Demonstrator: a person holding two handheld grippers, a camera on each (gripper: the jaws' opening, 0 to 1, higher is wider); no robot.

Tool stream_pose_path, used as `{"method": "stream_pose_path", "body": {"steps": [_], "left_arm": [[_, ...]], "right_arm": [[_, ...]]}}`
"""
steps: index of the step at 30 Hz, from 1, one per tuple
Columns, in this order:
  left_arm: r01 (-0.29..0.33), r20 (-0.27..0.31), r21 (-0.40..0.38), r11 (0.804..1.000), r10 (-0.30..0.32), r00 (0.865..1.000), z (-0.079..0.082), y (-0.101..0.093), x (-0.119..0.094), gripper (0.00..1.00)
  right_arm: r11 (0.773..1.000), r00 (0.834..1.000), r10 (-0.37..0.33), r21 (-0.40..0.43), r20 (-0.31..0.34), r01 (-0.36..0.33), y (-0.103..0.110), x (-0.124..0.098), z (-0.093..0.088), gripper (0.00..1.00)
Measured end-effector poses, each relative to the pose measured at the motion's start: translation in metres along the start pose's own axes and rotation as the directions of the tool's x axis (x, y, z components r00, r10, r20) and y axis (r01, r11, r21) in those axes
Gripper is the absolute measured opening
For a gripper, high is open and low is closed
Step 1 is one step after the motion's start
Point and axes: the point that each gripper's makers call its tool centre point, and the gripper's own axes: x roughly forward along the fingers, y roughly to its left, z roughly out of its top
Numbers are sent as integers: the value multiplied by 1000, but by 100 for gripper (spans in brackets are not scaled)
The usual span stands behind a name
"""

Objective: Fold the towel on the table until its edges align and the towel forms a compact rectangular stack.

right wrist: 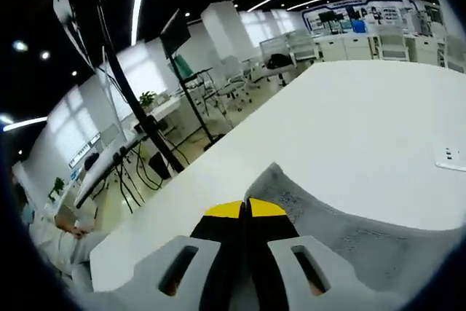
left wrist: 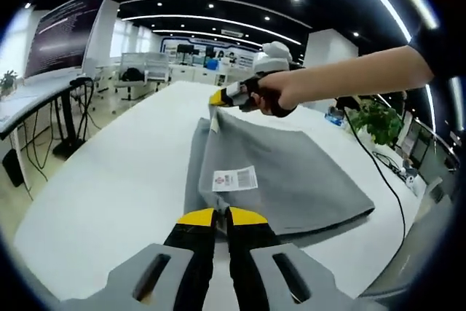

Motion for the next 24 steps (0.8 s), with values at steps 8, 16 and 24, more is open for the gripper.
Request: {"method": "stream_pose_path", "body": {"steps": [8, 16, 24], "left_arm": [[-10, -34, -23, 1000, 9, 999, -13, 9, 6, 4], [-47, -27, -58, 997, 45, 999, -14, 16, 4, 20], [-74, -55, -34, 997, 72, 996, -14, 22, 11, 26]], "right_arm": [[993, 998, -49, -108, -48, 44, -9, 16, -14, 0], [986, 998, -23, -165, -54, 14, -2, 15, -11, 4], [982, 999, -19, -187, -49, 9, -9, 4, -2, 19]]}}
